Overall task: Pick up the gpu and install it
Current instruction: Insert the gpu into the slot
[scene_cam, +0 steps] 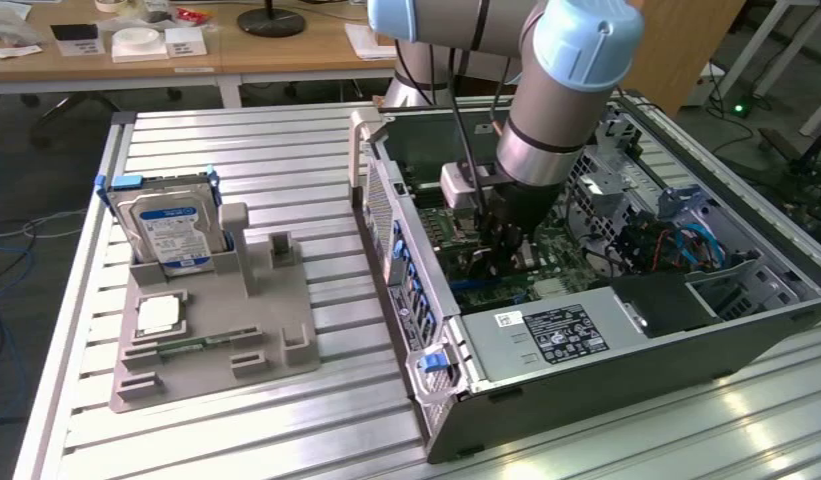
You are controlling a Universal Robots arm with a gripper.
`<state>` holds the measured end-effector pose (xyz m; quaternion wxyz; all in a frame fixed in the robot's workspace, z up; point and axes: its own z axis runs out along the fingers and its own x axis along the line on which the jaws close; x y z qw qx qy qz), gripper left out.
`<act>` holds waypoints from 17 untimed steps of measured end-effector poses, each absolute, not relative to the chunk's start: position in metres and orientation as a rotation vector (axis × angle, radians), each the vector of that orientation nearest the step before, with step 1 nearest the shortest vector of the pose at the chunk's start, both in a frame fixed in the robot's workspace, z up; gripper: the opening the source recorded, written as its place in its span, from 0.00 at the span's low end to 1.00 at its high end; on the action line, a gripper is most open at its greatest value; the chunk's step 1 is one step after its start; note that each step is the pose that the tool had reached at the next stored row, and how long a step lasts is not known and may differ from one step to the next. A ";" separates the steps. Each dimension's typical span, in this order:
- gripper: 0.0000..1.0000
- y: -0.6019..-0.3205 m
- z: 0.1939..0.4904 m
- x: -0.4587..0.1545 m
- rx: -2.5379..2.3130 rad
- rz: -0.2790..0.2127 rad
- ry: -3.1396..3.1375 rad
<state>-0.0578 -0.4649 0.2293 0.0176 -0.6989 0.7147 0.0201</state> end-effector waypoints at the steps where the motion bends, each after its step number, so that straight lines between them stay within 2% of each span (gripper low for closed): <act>1: 0.28 -0.465 0.229 -0.058 -2.171 0.062 2.221; 17: 0.28 -0.465 0.224 -0.058 -2.172 0.062 2.221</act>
